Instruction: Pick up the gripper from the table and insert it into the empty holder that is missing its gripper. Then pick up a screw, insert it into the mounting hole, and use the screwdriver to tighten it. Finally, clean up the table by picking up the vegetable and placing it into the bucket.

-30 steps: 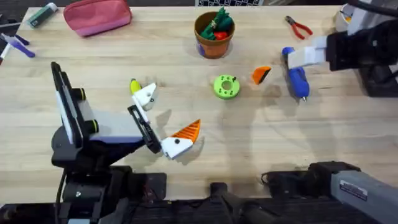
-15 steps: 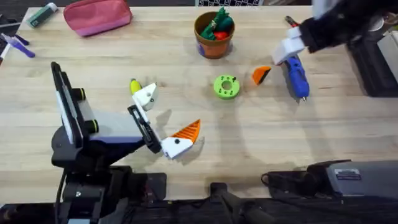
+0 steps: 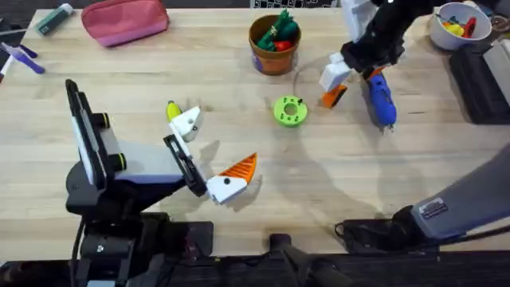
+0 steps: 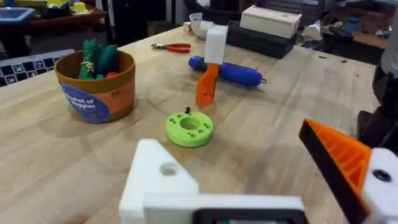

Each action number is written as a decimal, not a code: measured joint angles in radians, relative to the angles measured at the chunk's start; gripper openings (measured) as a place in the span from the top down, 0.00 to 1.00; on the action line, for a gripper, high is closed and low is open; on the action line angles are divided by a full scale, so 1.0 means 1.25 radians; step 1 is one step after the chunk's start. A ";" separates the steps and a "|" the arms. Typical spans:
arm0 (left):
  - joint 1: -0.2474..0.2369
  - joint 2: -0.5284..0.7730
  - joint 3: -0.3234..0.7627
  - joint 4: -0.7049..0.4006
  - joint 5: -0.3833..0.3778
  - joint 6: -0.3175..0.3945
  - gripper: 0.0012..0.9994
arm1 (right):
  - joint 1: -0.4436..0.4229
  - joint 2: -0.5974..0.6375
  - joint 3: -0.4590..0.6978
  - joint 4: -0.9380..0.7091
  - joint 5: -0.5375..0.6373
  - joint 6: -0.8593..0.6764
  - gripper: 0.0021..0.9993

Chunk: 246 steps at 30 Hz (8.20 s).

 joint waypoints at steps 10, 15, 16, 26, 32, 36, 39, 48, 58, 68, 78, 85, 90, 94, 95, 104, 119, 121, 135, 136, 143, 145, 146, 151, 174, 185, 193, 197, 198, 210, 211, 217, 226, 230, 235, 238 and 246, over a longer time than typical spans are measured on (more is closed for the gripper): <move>0.000 0.000 0.000 0.000 0.000 0.000 0.01 | 0.004 0.018 -0.010 0.055 -0.001 0.019 0.06; 0.000 0.000 0.000 0.000 0.000 0.000 0.01 | 0.006 0.018 -0.052 0.076 -0.001 0.030 0.09; 0.000 0.000 0.000 0.000 0.000 0.000 0.01 | 0.006 0.018 -0.059 0.074 -0.004 0.030 0.09; 0.000 0.000 0.000 0.000 0.000 0.000 0.01 | 0.006 0.018 -0.066 0.078 -0.023 0.036 0.18; 0.000 0.000 0.000 0.000 0.000 0.000 0.01 | 0.006 0.018 -0.066 0.081 -0.026 0.045 0.33; 0.000 0.000 0.000 0.000 0.000 0.000 0.01 | 0.006 0.018 -0.066 0.081 -0.026 0.051 0.52; 0.000 0.000 0.000 0.000 0.000 0.000 0.01 | 0.006 0.018 -0.066 0.082 -0.026 0.054 0.76; 0.000 0.000 0.000 0.000 0.000 0.000 0.01 | 0.006 0.018 -0.067 0.093 -0.026 0.057 0.99; 0.000 0.000 0.000 0.000 0.000 0.000 0.01 | 0.008 -0.039 -0.075 0.093 -0.027 0.112 0.99; 0.000 0.000 0.000 0.000 0.000 0.000 0.01 | 0.008 -0.289 -0.079 0.161 -0.244 0.172 0.99; 0.000 0.000 0.000 0.000 0.000 0.000 0.01 | 0.021 -0.388 -0.293 0.457 -0.597 0.289 0.99; 0.000 0.000 0.000 0.000 0.000 0.000 0.01 | 0.036 -0.377 -0.491 0.771 -0.840 0.427 0.99; 0.000 0.000 0.000 0.000 0.000 0.000 0.01 | 0.042 -0.348 -0.549 0.961 -0.986 0.535 0.99; 0.000 0.000 0.000 0.000 0.000 0.000 0.01 | 0.047 -0.289 -0.566 1.210 -1.088 0.659 0.99; 0.000 0.000 0.000 0.000 0.000 0.000 0.01 | 0.049 -0.273 -0.568 1.265 -1.107 0.693 0.99; 0.000 0.000 0.000 0.000 0.000 0.000 0.01 | 0.061 -0.150 -0.574 1.607 -1.247 1.011 0.99; 0.000 0.000 0.000 0.000 0.000 0.000 0.01 | 0.082 -0.099 -0.579 1.559 -1.273 1.032 0.99; 0.000 0.000 0.000 0.000 0.000 0.000 0.01 | 0.087 -0.094 -0.579 1.551 -1.273 1.021 0.99; 0.000 0.000 0.000 0.000 0.000 0.000 0.01 | 0.183 -0.045 -0.580 1.277 -1.273 0.791 0.99; 0.000 0.000 0.000 0.000 0.000 0.000 0.01 | 0.186 -0.045 -0.580 1.276 -1.273 0.776 0.99; 0.000 0.000 0.000 0.000 0.000 0.000 0.01 | 0.199 -0.027 -0.579 1.227 -1.273 0.716 0.99; 0.000 0.000 0.000 0.000 0.000 0.000 0.01 | 0.201 -0.017 -0.575 1.206 -1.273 0.697 0.99; 0.000 0.000 0.000 0.000 0.000 0.000 0.01 | 0.201 -0.012 -0.570 1.195 -1.273 0.692 0.99; 0.000 0.000 0.000 0.000 0.000 0.000 0.01 | 0.205 0.018 -0.527 1.155 -1.273 0.671 0.99; 0.000 0.000 0.000 0.000 0.000 0.000 0.01 | 0.244 0.020 -0.495 1.119 -1.273 0.642 0.99; 0.000 0.000 0.000 0.000 0.000 0.000 0.01 | 0.244 0.020 -0.485 1.112 -1.273 0.641 0.99; 0.000 0.000 0.000 0.000 -0.001 0.000 0.01 | 0.250 0.020 -0.485 1.112 -1.273 0.635 0.99; 0.000 0.000 0.000 0.000 -0.001 0.000 0.01 | 0.251 0.020 -0.484 1.112 -1.273 0.635 0.99; 0.001 0.000 0.000 0.000 -0.001 0.000 0.01 | 0.251 0.020 -0.484 1.112 -1.273 0.635 0.99; 0.002 0.000 0.000 0.000 0.000 0.000 0.01 | 0.256 0.014 -0.477 1.111 -1.273 0.636 0.99; 0.002 0.000 0.000 0.000 0.000 0.000 0.01 | 0.256 0.014 -0.477 1.110 -1.273 0.636 0.99; 0.002 0.000 0.000 0.000 0.000 0.000 0.01 | 0.256 0.014 -0.472 1.110 -1.273 0.636 0.99; 0.002 0.000 0.000 0.000 0.000 0.001 0.01 | 0.256 0.014 -0.466 1.109 -1.273 0.637 0.99; 0.002 0.000 0.000 0.000 0.000 0.001 0.01 | 0.256 0.014 -0.464 1.109 -1.272 0.656 0.99; 0.002 0.000 0.000 0.000 0.000 0.001 0.01 | 0.256 0.014 -0.462 1.109 -1.273 0.682 0.99; 0.002 0.000 0.000 0.000 0.000 0.004 0.01 | 0.256 0.014 -0.457 1.109 -1.271 0.692 0.99; 0.002 0.000 0.000 0.000 -0.001 0.013 0.01 | 0.259 0.014 -0.446 1.109 -1.264 0.703 0.99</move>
